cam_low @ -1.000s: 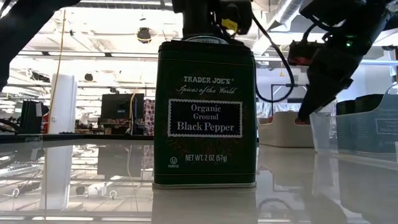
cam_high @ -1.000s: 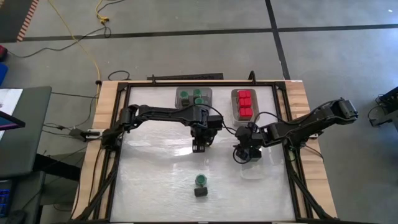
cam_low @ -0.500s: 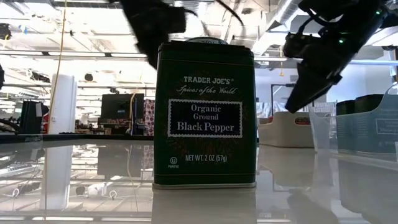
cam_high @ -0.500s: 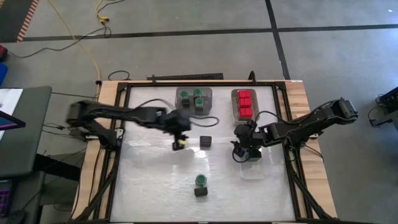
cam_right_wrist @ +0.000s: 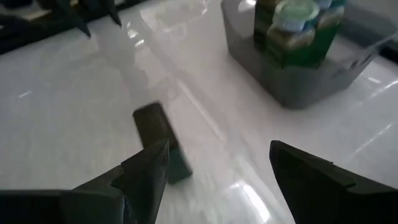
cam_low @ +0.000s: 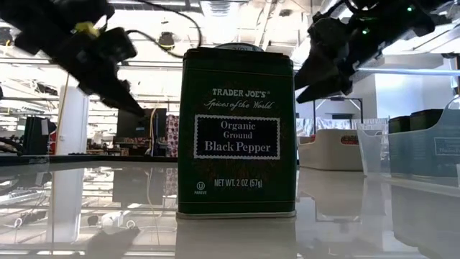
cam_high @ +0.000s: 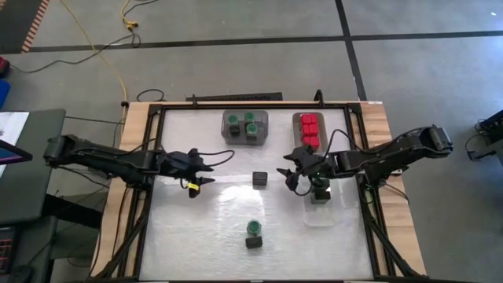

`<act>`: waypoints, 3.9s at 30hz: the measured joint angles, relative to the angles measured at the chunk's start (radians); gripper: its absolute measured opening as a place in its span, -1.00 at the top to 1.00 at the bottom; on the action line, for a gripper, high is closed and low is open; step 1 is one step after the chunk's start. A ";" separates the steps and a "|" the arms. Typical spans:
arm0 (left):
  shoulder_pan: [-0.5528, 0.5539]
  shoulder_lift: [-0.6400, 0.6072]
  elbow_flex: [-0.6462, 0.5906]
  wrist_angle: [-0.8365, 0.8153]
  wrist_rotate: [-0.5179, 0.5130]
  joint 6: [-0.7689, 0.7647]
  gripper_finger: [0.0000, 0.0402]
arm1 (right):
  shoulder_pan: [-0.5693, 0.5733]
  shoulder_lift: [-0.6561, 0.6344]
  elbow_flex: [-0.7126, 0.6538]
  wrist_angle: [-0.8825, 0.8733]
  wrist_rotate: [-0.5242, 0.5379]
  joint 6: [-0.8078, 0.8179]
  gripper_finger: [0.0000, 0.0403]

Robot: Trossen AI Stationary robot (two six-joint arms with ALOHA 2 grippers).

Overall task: Sort spices by type
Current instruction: Move the bottom left black seasoning can to the center of the table, then put the bottom left black seasoning can into the white transparent bin

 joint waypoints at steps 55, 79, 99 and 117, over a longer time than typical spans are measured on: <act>0.001 -0.040 -0.181 0.249 -0.056 0.119 0.09 | -0.095 0.341 0.501 -0.387 -0.236 -0.496 -0.52; 0.001 -0.040 -0.181 0.225 -0.057 0.117 0.09 | -0.121 0.737 0.996 -0.886 -0.351 -0.454 -0.52; 0.001 -0.040 -0.181 0.213 -0.058 0.111 0.09 | -0.116 0.820 0.995 -0.957 -0.413 -0.436 -0.52; 0.001 -0.040 -0.181 0.213 -0.058 0.109 0.09 | -0.114 0.764 0.996 -0.928 -0.394 -0.443 -0.44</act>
